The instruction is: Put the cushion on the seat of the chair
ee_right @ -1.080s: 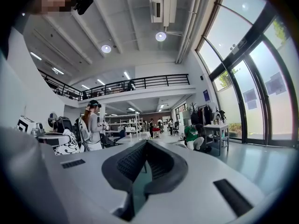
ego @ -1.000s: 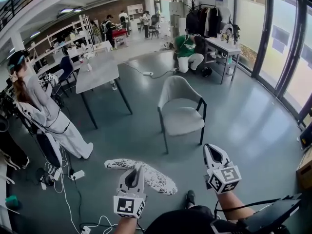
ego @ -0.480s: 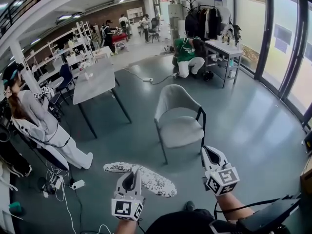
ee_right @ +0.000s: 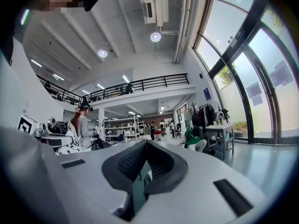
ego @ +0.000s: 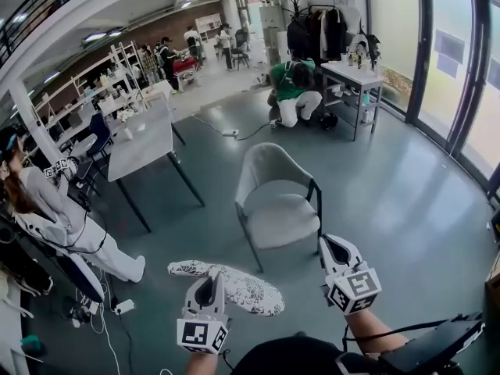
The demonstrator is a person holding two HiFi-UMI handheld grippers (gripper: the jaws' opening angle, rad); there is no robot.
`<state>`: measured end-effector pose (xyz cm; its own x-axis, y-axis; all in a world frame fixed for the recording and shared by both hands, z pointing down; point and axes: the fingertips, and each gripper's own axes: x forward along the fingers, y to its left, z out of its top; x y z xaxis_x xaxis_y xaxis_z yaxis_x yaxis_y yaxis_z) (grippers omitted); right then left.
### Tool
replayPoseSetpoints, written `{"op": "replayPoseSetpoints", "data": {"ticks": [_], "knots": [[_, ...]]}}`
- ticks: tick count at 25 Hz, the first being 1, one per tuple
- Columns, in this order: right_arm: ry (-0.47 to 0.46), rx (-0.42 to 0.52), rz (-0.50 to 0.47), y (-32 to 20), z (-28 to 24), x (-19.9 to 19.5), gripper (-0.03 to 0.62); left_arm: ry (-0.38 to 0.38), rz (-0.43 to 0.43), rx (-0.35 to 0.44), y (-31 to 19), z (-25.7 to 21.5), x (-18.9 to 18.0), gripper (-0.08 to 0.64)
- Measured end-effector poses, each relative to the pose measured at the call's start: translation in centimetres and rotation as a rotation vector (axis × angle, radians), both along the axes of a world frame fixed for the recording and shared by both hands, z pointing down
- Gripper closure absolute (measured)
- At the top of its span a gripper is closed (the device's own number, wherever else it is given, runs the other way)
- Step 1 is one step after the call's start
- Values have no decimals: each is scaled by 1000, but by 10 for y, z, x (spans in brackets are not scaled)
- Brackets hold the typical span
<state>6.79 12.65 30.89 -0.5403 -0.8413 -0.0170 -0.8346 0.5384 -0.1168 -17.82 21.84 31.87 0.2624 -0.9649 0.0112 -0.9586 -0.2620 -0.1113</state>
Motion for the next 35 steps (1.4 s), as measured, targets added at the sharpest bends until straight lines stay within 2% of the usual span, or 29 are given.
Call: {"op": "replayPoseSetpoints", "data": {"ticks": [9, 15, 26, 35], "knots": [[4, 14, -10, -50, 5, 46, 583, 2, -3, -16, -52, 4, 43, 538], [-9, 3, -9, -72, 16, 58, 583, -15, 15, -42, -70, 9, 61, 538], [12, 2, 14, -121, 12, 53, 583, 10, 43, -51, -129, 17, 57, 538], [32, 12, 14, -170, 5, 27, 583, 34, 47, -61, -176, 18, 35, 538]]}}
